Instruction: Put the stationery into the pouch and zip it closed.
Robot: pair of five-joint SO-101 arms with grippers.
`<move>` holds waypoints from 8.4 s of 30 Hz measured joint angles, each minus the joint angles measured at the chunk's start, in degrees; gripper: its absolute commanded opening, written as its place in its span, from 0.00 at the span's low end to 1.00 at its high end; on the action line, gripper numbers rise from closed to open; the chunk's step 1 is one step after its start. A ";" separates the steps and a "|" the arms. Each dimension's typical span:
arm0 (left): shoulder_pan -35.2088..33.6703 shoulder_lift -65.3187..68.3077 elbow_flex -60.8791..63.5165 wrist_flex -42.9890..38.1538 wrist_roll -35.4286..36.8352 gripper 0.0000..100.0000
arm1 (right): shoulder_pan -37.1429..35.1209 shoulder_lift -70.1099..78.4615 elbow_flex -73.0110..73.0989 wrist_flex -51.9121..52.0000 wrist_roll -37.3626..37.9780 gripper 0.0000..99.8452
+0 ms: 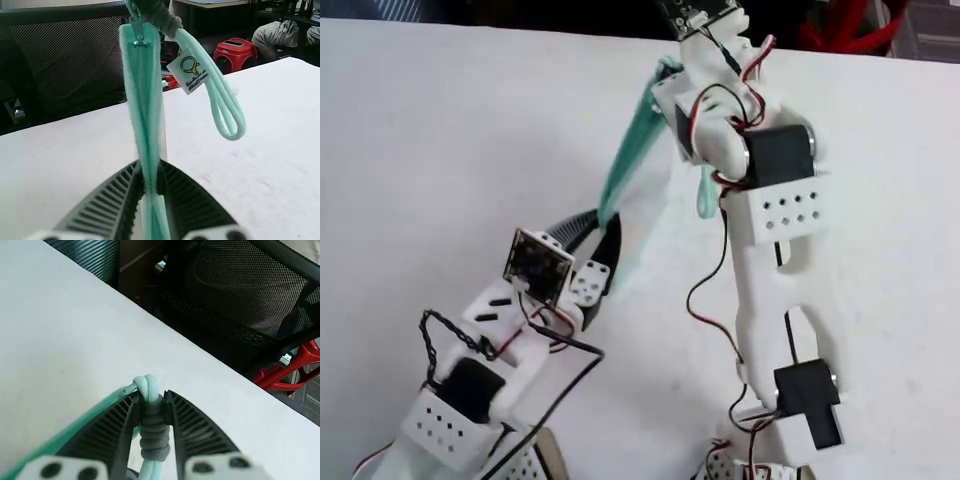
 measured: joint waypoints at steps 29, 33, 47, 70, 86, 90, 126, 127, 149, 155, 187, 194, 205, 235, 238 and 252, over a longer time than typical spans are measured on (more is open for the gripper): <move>0.09 0.79 1.23 -3.87 -0.09 0.02 | 5.45 -5.01 14.24 -13.98 -3.08 0.29; -1.32 0.26 3.78 -8.35 -0.09 0.02 | 3.52 -15.47 14.15 -5.10 -4.31 0.37; -11.87 0.97 -9.23 5.98 -0.53 0.02 | 9.49 -44.22 32.18 8.09 -5.63 0.24; -12.75 22.15 -21.10 -12.75 -23.47 0.02 | 13.01 -52.75 97.23 -38.86 -13.80 0.16; -3.43 38.86 -16.53 -24.62 -24.09 0.05 | 12.92 -52.75 98.99 -42.37 -13.80 0.17; 1.14 39.65 -16.00 -22.95 -23.74 0.16 | 14.07 -52.75 98.99 -42.37 -13.80 0.17; -32.26 37.10 -60.57 47.91 -5.01 0.20 | 20.31 -56.18 96.26 -37.54 -13.98 0.16; -33.93 37.10 -60.57 48.79 -5.01 0.20 | 21.54 -58.02 93.54 -33.14 -13.98 0.16; -32.79 38.77 -29.63 42.20 -19.34 0.12 | 23.91 -34.81 74.46 -10.29 -4.84 0.14; -32.79 56.00 -35.34 40.26 -17.49 0.07 | 24.18 -14.15 65.58 -11.43 -4.75 0.04; -23.38 109.01 -89.93 50.29 -5.19 0.05 | 14.24 8.35 53.27 -18.99 -6.42 0.05; -29.89 109.10 -111.91 67.34 -5.19 0.09 | 15.65 -2.99 46.86 -13.01 -6.51 0.05; -34.73 98.46 -143.21 74.90 -4.75 0.02 | 12.31 -23.82 40.44 -1.41 -6.51 0.05; -30.77 -13.71 -40.70 39.47 -4.92 0.02 | 10.90 -90.73 53.36 6.07 -15.74 0.05; -30.77 -23.38 -28.66 36.57 -4.92 0.02 | 10.90 -95.30 57.93 6.07 -15.74 0.05; -30.77 -24.97 -9.85 39.21 -4.92 0.02 | 10.90 -99.78 72.70 6.07 -15.74 0.05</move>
